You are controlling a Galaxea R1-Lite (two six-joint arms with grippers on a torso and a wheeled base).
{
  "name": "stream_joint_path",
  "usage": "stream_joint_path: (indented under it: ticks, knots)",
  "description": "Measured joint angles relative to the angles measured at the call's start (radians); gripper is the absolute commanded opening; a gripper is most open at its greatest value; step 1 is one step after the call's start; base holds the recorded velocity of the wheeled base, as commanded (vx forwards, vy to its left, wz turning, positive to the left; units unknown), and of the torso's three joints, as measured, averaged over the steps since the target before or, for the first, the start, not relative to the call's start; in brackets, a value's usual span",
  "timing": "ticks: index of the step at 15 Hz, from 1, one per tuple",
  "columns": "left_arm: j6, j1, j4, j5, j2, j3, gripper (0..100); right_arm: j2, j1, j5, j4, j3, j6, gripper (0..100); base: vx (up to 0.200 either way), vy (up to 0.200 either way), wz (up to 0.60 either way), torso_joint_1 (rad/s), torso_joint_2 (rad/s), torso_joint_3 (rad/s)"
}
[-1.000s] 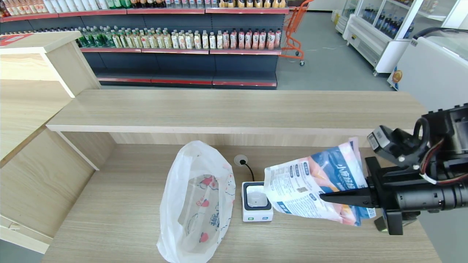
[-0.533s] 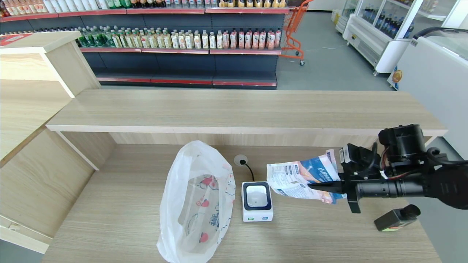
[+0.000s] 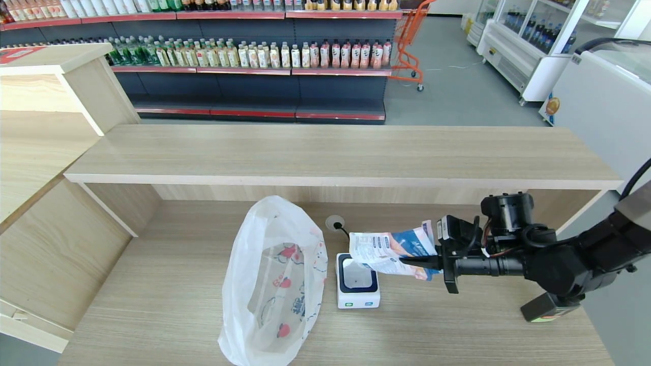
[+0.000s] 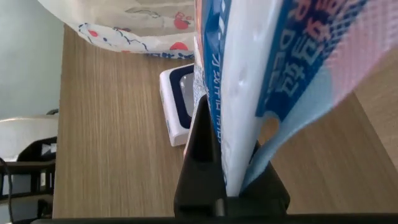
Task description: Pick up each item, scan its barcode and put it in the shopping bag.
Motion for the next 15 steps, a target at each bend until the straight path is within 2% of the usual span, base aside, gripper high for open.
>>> stream_joint_path:
  ticks: [2,15]
  knots:
    - [0.000,0.000,0.000,0.000,0.000,0.000,100,0.050,0.014,0.023,-0.079,-0.003,0.001,0,0.000,0.000,0.00,0.000,0.00,0.000]
    - [0.000,0.000,0.000,0.000,0.000,0.000,100,0.240,0.020,0.088,-0.325,-0.029,-0.005,0,0.000,0.000,0.00,0.000,0.00,0.000]
